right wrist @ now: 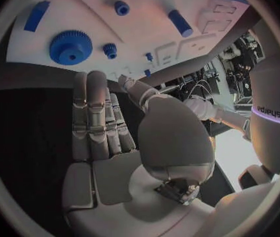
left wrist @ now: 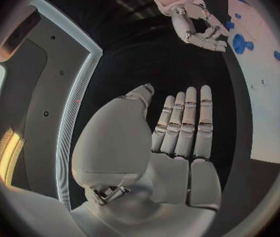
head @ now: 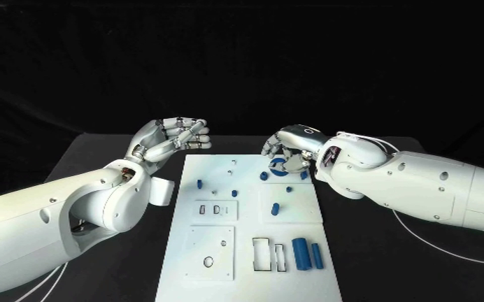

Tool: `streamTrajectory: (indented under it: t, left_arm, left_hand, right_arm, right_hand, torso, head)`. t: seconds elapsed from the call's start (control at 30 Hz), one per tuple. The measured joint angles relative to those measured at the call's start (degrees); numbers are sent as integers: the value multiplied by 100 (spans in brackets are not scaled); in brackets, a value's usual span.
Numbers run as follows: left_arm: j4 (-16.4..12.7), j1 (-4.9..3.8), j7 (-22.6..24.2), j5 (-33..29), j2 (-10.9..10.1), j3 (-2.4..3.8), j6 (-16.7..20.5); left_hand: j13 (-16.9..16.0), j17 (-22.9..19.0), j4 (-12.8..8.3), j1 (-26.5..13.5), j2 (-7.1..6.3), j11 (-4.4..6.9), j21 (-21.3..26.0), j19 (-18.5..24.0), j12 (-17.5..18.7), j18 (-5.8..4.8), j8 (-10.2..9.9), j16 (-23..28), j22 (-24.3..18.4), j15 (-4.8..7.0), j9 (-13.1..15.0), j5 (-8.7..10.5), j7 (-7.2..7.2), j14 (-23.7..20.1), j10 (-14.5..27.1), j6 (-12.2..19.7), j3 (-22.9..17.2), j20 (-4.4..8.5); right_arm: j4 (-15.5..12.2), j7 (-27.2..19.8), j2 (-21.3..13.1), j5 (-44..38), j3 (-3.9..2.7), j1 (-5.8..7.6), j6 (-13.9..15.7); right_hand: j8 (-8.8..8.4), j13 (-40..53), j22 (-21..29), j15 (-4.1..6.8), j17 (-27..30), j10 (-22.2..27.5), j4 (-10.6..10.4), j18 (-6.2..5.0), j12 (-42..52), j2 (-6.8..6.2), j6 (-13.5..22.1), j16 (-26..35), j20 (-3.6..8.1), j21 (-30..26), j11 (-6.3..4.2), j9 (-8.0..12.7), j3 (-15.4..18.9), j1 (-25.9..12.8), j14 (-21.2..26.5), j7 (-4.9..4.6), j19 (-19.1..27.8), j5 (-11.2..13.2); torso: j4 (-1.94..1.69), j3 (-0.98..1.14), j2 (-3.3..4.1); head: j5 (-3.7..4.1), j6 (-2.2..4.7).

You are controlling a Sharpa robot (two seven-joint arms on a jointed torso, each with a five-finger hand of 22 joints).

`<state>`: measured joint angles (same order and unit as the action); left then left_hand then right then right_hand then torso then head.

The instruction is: Assemble the parts on the task board

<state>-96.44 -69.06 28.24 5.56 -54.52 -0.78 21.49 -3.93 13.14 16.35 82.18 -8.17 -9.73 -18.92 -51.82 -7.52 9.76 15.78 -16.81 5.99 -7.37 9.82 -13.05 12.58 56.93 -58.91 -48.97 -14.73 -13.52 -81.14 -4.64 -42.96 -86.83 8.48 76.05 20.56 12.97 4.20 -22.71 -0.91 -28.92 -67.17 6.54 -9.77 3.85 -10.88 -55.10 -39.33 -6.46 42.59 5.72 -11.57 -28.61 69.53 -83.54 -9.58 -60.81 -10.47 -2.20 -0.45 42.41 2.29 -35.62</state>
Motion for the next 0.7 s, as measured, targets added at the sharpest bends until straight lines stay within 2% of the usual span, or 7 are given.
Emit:
streamTrajectory:
  t: [0.07, 0.13, 0.23, 0.43, 0.57, 0.63, 0.7]
  left_arm:
    - [-22, -8, -4, 3, -14, 3, -17]
    - [-34, -12, -6, 4, -20, 5, -30]
    - [-42, -13, -12, 4, -25, 5, -44]
    - [-42, -18, -19, -3, -25, 7, -59]
    - [-41, -18, -26, -15, -29, 7, -63]
    - [-38, -20, -28, -21, -32, 7, -63]
    - [-37, -20, -31, -30, -34, 7, -64]
  left_hand:
    - [0, 0, 0, 0, 0, 0, 0, 0, 3, 0, 0, 0, 0, 0, 0, 0, 0, 0, 0, 0, 0, 0]
    - [3, 7, 0, 0, 0, 0, 0, -13, 27, 0, 0, 0, -11, 0, 0, 0, 0, 0, 0, 0, 0, -13]
    - [7, 8, 0, 0, 0, 0, 0, -21, 27, 0, 0, 29, -19, 0, 0, 0, 0, 0, 0, 0, 0, -20]
    - [7, 14, 0, -22, -22, 0, 0, -21, 75, 0, 0, 56, -32, -23, -8, 0, 0, -23, 0, 0, 0, -20]
    - [7, 19, 17, -22, -22, 0, 0, -21, 75, 0, 0, 56, -32, -23, -8, 0, 0, -23, 1, 0, 18, -20]
    - [7, 19, 17, -22, -22, 0, 0, -21, 75, 0, -3, 56, -32, -23, -8, 0, 0, -23, 1, 0, 18, -20]
    - [7, 27, 17, -68, -24, 0, 23, -21, 105, 0, -28, 77, -46, -23, -8, 21, 0, -23, 1, 0, 18, -20]
  right_arm:
    - [14, 111, 51, -192, 0, -4, -44]
    - [28, 199, 86, -330, 2, -10, -83]
    - [53, 311, 133, -503, 7, -25, -147]
    - [75, 481, 196, -722, 13, -37, -304]
    - [75, 576, 206, -822, 17, -42, -431]
    - [77, 612, 209, -860, 18, -43, -483]
    - [81, 646, 217, -894, 19, -46, -534]
  right_hand:
    - [-26, 19, -144, 0, -224, 66, -45, 0, 0, 0, 0, -350, 0, 173, 14, -21, 21, 0, 0, 0, 0, -81]
    - [-37, 45, -353, -13, -716, 100, -81, 0, 0, -22, 0, -937, 14, 394, 19, -46, 33, -22, -12, 0, -16, -83]
    - [-70, 67, -928, -21, -1405, 151, -133, 0, 0, -22, 0, -1691, 2, 854, 29, -80, 41, -22, -20, 0, -203, -70]
    - [-92, 80, -1580, -21, -2014, 307, -191, 0, 0, -44, 0, -2341, -10, 1345, 40, -108, 98, 0, -20, 0, -377, 54]
    - [-114, 82, -1775, -42, -2208, 345, -220, 0, 0, -44, 0, -2543, -21, 1476, 60, -118, 126, 0, -40, 0, -427, 98]
    - [-114, 89, -1913, -42, -2312, 345, -230, 93, 0, -44, 0, -2652, -21, 1586, 59, -127, 136, 0, -40, 0, -489, 98]
    - [-114, 89, -1973, -42, -2350, 345, -236, 93, 0, -44, 0, -2689, -33, 1626, 59, -130, 143, 0, -40, 0, -500, 98]
  torso:
    - [-14, -5, 28]
    - [-26, -9, 51]
    - [-38, -10, 80]
    - [-57, -16, 124]
    - [-63, -17, 136]
    - [-64, -15, 142]
    - [-64, -14, 147]
  head:
    - [5, -3]
    - [10, -2]
    - [12, 11]
    - [12, 20]
    - [16, 18]
    - [20, 16]
    - [20, 16]
